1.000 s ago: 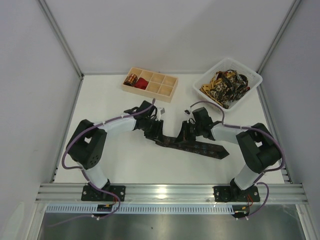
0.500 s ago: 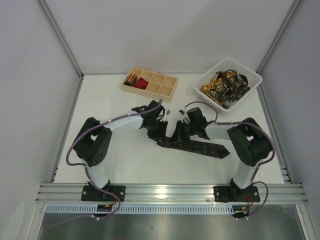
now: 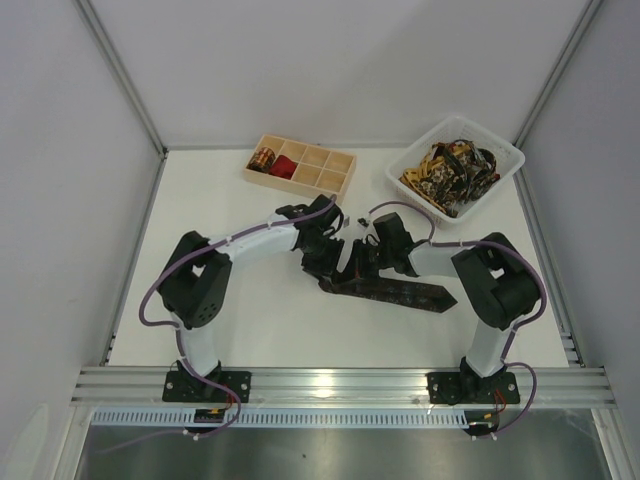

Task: Roll the ties
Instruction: Roll the tie

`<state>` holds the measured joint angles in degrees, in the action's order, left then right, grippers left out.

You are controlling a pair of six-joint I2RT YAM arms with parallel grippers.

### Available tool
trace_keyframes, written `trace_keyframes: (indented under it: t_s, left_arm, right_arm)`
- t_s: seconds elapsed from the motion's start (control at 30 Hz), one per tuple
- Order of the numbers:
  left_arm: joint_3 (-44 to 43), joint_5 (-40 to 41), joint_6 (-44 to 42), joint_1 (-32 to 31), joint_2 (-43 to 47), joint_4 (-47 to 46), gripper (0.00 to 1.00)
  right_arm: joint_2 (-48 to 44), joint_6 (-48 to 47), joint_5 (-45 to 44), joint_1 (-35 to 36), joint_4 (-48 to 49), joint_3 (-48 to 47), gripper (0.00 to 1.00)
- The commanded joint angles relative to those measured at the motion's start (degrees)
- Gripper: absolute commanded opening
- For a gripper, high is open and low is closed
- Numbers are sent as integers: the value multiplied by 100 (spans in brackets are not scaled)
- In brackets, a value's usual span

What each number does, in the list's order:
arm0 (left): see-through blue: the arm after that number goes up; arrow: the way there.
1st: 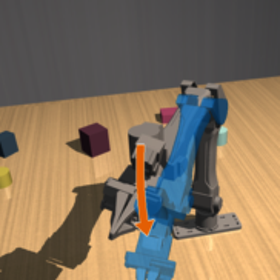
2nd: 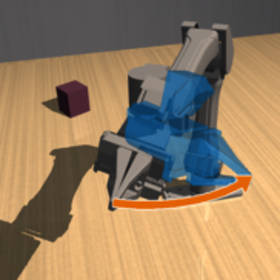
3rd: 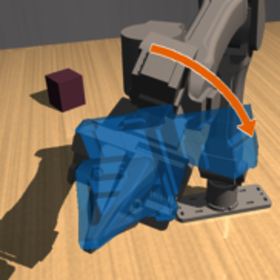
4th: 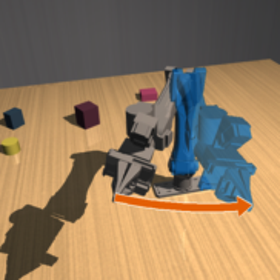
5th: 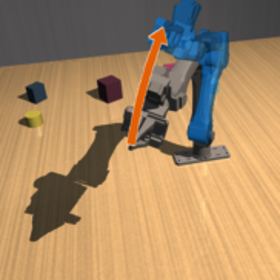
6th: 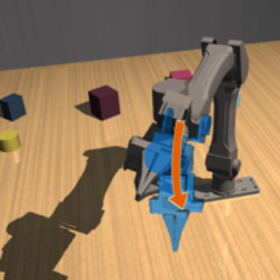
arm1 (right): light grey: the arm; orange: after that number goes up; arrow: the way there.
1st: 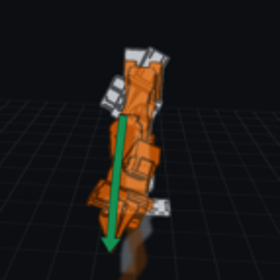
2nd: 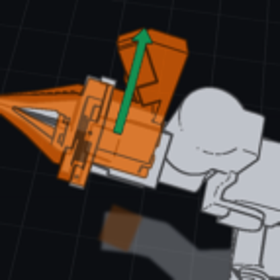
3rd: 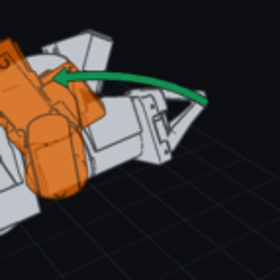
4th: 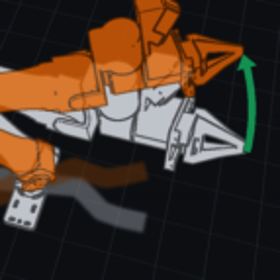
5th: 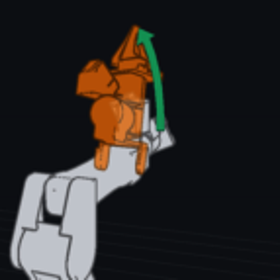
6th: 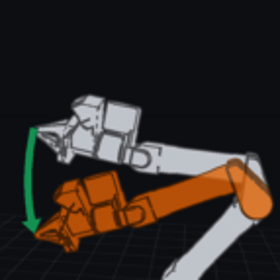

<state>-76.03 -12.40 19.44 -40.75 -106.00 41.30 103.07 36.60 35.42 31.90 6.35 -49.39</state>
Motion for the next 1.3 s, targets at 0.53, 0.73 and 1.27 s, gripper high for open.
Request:
trace_keyframes:
  t_s: [0.53,0.73,1.27]
  left_arm:
    - [-632,-931,666,-381,-263,-992,43]
    - [-606,-965,824,-451,-351,-1150,40]
    - [-878,-500,965,-890,-554,-1203,49]
  right_arm:
    - [56,40,149,9,279,-10,0]
    - [-32,181,403,-175,367,131,0]
    - [-50,137,510,-325,200,105,0]
